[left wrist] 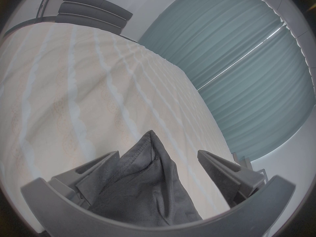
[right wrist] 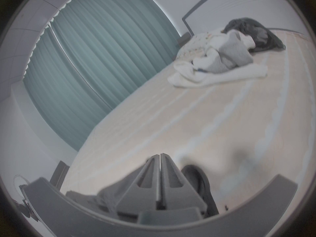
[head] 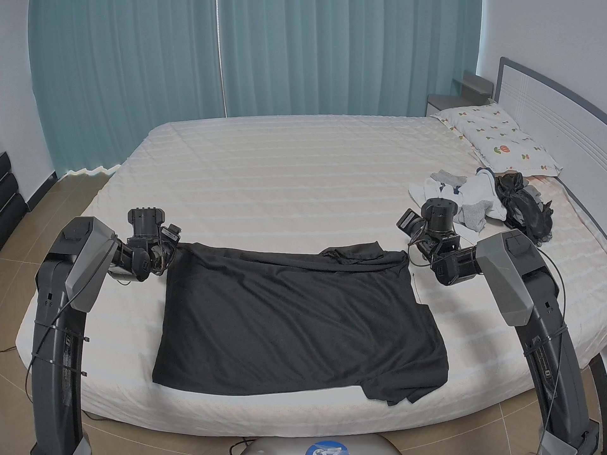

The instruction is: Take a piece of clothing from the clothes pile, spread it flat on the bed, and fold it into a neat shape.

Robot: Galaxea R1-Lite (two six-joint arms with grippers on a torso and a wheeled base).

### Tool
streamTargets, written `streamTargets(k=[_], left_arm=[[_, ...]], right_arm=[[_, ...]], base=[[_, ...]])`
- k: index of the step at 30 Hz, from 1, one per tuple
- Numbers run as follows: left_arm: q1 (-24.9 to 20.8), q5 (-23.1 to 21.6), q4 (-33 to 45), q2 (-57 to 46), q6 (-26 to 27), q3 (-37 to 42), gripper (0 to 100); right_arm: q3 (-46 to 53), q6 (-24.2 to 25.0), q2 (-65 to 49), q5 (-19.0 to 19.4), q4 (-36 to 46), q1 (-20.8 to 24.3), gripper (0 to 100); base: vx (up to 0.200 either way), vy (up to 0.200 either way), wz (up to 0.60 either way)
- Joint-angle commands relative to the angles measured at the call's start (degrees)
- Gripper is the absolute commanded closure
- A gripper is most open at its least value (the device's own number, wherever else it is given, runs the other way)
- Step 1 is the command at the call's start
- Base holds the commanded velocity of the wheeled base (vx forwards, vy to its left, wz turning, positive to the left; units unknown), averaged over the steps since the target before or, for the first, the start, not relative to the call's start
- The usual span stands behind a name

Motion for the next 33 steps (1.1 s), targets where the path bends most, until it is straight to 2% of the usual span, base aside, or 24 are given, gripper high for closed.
streamTargets(k=[1, 5, 10, 11, 17, 22, 28, 33], left_arm=[[-0.39, 0.1, 0.05, -0.13, 0.0, 0.07, 0], [-0.39, 0.1, 0.14, -0.04, 0.09, 0.07, 0], [-0.39, 0.01, 0.23, -0.04, 0.09, 0.07, 0], [-0.39, 0.01, 0.23, -0.04, 0.09, 0.07, 0], [-0.39, 0.01, 0.31, -0.13, 0.09, 0.16, 0], [-0.56, 0.01, 0.31, -0.13, 0.09, 0.51, 0], [-0.56, 0.01, 0.31, -0.13, 0.09, 0.51, 0], [-0.56, 0.01, 0.31, -0.13, 0.18, 0.51, 0]], right_arm=[[-1.17, -0.57, -1.17, -0.15, -0.82, -1.81, 100], [-1.17, -0.57, -1.17, 0.2, 3.31, -2.95, 100], [7.07, -0.84, -4.86, 1.52, 5.6, -3.39, 100], [8.57, -1.01, -5.56, 2.13, 5.51, -3.3, 0], [17.62, -3.82, -10.05, 3.8, 3.84, -2.87, 0], [24.56, -9.18, -9.61, 8.46, 1.12, -1.37, 0], [24.21, -9.8, -6.0, 8.64, -0.29, 1.18, 0], [20.52, -9.45, -3.72, 8.11, 0.24, 1.35, 0]], base=[[0.0, 0.0, 0.0], [0.0, 0.0, 0.0], [0.0, 0.0, 0.0], [0.0, 0.0, 0.0], [0.0, 0.0, 0.0], [0.0, 0.0, 0.0], [0.0, 0.0, 0.0], [0.0, 0.0, 0.0]])
